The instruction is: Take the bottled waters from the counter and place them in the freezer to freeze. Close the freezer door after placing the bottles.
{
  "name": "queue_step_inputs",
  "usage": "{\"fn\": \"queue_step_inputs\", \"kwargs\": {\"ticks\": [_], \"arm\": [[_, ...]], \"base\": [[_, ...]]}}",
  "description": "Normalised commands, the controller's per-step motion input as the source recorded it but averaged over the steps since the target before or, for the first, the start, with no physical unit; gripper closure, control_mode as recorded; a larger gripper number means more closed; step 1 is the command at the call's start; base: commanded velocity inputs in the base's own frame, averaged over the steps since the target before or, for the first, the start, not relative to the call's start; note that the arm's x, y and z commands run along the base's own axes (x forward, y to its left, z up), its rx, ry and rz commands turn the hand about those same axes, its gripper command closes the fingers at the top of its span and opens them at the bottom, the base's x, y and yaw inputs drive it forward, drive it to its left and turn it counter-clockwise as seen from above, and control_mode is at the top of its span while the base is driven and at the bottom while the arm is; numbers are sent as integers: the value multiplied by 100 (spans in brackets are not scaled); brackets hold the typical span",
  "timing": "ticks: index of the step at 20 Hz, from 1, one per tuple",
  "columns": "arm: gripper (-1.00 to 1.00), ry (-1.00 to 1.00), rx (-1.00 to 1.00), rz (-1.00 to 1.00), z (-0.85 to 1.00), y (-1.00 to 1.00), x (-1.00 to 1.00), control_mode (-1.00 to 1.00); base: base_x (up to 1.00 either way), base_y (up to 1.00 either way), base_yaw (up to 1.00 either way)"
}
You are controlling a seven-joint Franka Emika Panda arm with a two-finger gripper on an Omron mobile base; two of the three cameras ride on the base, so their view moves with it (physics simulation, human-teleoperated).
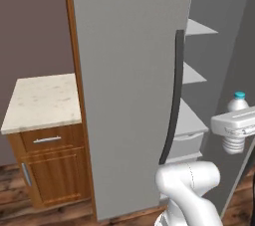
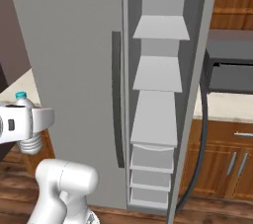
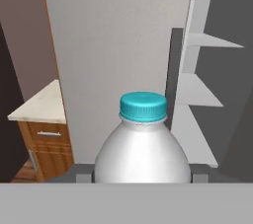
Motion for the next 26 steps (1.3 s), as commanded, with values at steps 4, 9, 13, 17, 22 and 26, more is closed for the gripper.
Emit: {"fn": "queue_step_inputs", "kwargs": {"ticks": [4, 9, 13, 17, 22, 26], "arm": [[100, 0, 0, 0, 0, 0, 0, 100], [100, 0, 0, 0, 0, 0, 0, 100], [100, 0, 0, 0, 0, 0, 0, 100], [100, 0, 0, 0, 0, 0, 0, 100], [100, 0, 0, 0, 0, 0, 0, 100], [100, 0, 0, 0, 0, 0, 0, 100]], "base": [[48, -7, 4], [65, 0, 3], [25, 0, 0], [6, -8, 0], [25, -39, 0], [23, -40, 0]]}}
